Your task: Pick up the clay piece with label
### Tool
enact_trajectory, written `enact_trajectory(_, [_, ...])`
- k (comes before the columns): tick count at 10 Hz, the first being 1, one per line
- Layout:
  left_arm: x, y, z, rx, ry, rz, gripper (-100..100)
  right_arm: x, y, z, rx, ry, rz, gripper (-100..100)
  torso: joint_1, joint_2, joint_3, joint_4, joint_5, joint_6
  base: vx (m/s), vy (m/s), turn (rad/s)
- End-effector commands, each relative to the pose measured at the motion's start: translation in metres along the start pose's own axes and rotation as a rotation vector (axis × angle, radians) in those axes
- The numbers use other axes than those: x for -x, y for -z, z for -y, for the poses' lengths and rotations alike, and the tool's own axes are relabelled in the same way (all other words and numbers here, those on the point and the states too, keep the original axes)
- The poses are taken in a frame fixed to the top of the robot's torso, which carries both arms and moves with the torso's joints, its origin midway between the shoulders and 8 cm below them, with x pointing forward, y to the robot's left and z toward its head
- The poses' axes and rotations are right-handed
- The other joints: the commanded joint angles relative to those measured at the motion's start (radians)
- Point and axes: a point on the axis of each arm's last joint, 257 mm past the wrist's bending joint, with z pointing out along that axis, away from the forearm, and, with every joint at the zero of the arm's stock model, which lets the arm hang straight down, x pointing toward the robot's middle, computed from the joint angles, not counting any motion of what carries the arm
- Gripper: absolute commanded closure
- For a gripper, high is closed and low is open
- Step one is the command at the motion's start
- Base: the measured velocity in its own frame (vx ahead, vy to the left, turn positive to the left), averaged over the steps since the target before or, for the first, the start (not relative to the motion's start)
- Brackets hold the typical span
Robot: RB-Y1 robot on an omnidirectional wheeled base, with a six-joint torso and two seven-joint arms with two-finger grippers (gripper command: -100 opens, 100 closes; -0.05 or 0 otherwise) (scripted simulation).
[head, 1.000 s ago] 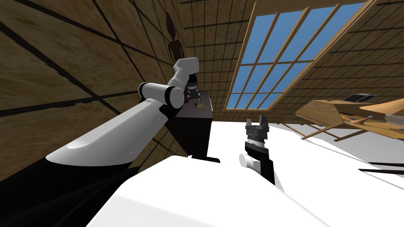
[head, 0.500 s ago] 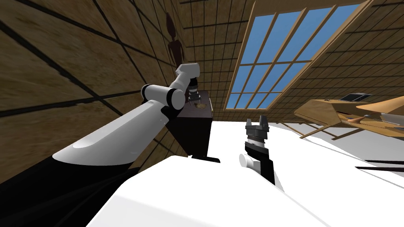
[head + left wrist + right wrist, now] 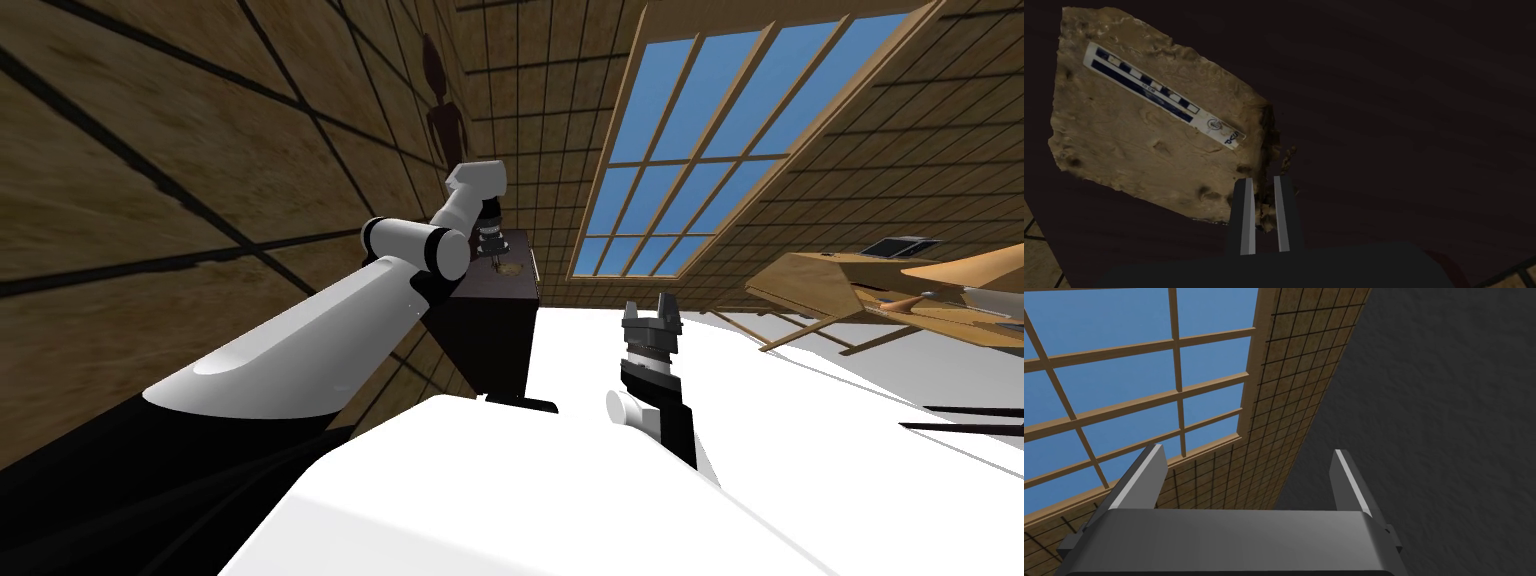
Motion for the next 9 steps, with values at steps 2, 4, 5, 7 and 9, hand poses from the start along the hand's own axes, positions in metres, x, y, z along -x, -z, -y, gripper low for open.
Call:
enact_trajectory(2, [0.0, 0.0, 0.0, 0.0, 0.0, 0.0, 100, 0.0, 0.0, 0.0, 0.0, 0.0, 0.0, 0, 0.0, 0.0, 0.0, 0.0, 0.0, 0.0, 0.0, 0.0, 0.0])
enact_trajectory(4, [-0.002, 0.015, -0.003, 0.0, -0.004, -0.002, 100, 0.0, 0.0, 0.0, 0.0, 0.0, 0.0, 0, 0.0, 0.0, 0.0, 0.0, 0.0, 0.0, 0.006, -0.007, 0.019])
enact_trajectory(5, [-0.002, 0.015, -0.003, 0.0, -0.004, -0.002, 100, 0.0, 0.0, 0.0, 0.0, 0.0, 0.0, 0, -0.001, 0.0, 0.0, 0.001, 0.0, 0.0, 0.018, -0.023, 0.033])
enact_trajectory(7, [-0.002, 0.015, -0.003, 0.0, -0.004, -0.002, 100, 0.0, 0.0, 0.0, 0.0, 0.0, 0.0, 0, -0.001, 0.0, 0.0, 0.0, 0.0, 0.0, 0.004, -0.009, -0.006])
enact_trajectory(9, [-0.002, 0.015, -0.002, 0.0, -0.004, -0.001, 0, 0.0, 0.0, 0.0, 0.0, 0.0, 0.0, 0, 0.0, 0.0, 0.0, 0.0, 0.0, 0.0, 0.0, 0.0, 0.0])
